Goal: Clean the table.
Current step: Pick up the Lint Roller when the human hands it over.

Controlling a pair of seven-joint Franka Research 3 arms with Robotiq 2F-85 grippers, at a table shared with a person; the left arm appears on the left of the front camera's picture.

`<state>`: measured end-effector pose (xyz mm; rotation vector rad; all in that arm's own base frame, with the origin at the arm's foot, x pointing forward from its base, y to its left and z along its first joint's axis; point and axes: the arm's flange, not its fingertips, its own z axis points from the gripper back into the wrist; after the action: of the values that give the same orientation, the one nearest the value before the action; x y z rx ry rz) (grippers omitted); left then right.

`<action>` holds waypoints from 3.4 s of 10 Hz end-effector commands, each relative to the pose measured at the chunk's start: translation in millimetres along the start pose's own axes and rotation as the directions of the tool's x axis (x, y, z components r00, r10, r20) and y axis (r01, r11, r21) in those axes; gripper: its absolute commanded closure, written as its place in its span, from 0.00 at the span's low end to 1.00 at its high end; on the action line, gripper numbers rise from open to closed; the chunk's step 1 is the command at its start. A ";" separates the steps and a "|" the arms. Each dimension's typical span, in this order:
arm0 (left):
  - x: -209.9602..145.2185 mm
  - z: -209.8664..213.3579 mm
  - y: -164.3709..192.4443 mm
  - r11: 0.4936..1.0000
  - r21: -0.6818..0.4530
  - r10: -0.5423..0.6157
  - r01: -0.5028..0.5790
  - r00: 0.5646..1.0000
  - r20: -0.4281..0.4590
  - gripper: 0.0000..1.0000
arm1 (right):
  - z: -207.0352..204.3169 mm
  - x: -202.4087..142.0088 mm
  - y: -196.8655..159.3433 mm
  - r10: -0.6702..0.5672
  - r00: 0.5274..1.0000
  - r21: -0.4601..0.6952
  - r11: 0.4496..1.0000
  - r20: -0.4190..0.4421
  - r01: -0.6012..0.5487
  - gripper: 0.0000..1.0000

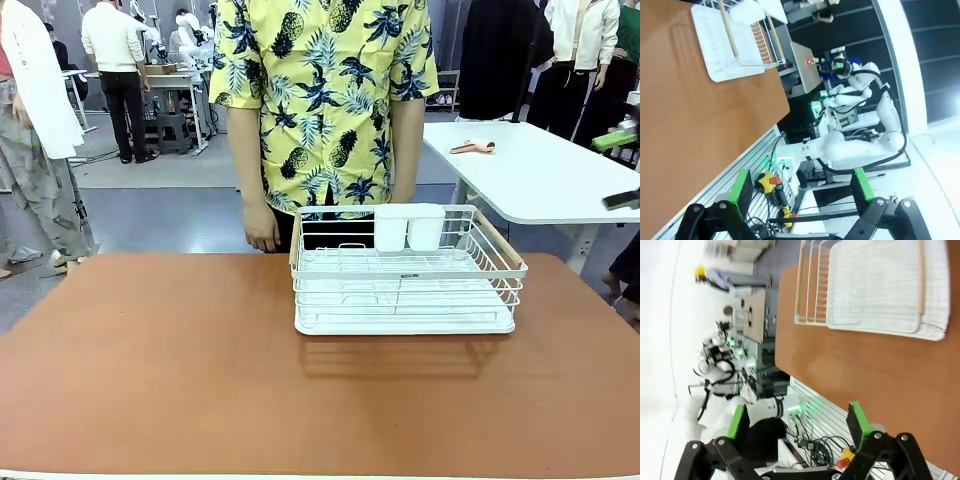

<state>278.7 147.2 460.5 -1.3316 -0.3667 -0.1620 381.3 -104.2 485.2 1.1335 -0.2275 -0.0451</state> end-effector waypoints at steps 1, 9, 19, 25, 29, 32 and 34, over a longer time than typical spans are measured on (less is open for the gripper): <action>-2.8 37.3 5.9 1.000 -0.013 -0.005 0.005 1.000 0.022 0.00 | 20.2 1.1 -10.4 -0.008 0.999 0.033 0.999 0.054 0.006 0.00; -14.6 56.4 14.7 1.000 -0.016 0.026 -0.025 0.996 0.080 0.00 | 44.1 -6.4 -26.8 -0.070 0.992 0.030 0.997 0.101 0.068 0.00; -14.6 56.4 14.7 1.000 -0.016 0.026 -0.025 0.996 0.080 0.00 | 44.1 -6.4 -26.8 -0.070 0.992 0.030 0.997 0.101 0.068 0.00; -14.6 56.4 14.7 1.000 -0.016 0.026 -0.025 0.996 0.080 0.00 | 44.1 -6.4 -26.8 -0.070 0.992 0.030 0.997 0.101 0.068 0.00; -14.6 56.4 14.7 1.000 -0.016 0.026 -0.025 0.996 0.080 0.00 | 44.1 -6.4 -26.8 -0.070 0.992 0.030 0.997 0.101 0.068 0.00; -14.6 56.4 14.7 1.000 -0.016 0.026 -0.025 0.996 0.080 0.00 | 44.1 -6.4 -26.8 -0.070 0.992 0.030 0.997 0.101 0.068 0.00; -14.6 56.4 14.7 1.000 -0.016 0.026 -0.025 0.996 0.080 0.00 | 44.1 -6.4 -26.8 -0.070 0.992 0.030 0.997 0.101 0.068 0.00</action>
<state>262.6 201.4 451.5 -1.3483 -0.4095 -0.0756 369.7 -154.0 476.1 1.1632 -0.2802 -0.1751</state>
